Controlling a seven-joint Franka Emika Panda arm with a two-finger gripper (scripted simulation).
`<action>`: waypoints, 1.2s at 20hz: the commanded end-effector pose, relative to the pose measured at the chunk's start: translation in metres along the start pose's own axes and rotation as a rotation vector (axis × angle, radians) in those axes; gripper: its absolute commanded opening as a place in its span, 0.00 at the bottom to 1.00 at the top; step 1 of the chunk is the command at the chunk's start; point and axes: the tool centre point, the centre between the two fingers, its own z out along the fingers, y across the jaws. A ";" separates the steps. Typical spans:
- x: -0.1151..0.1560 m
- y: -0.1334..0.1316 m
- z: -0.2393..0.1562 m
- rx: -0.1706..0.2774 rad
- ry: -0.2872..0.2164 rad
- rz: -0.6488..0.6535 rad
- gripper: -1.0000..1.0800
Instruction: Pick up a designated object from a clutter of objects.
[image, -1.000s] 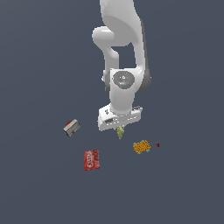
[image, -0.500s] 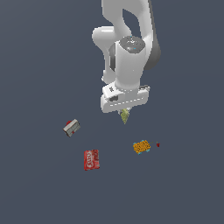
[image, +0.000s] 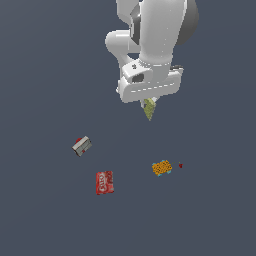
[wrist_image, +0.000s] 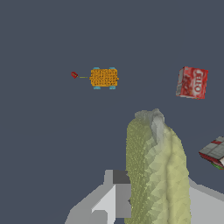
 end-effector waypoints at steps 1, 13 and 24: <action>-0.006 -0.006 -0.021 0.001 -0.001 0.000 0.00; -0.020 -0.023 -0.079 0.002 -0.003 -0.001 0.00; -0.017 -0.021 -0.092 0.003 -0.003 -0.001 0.00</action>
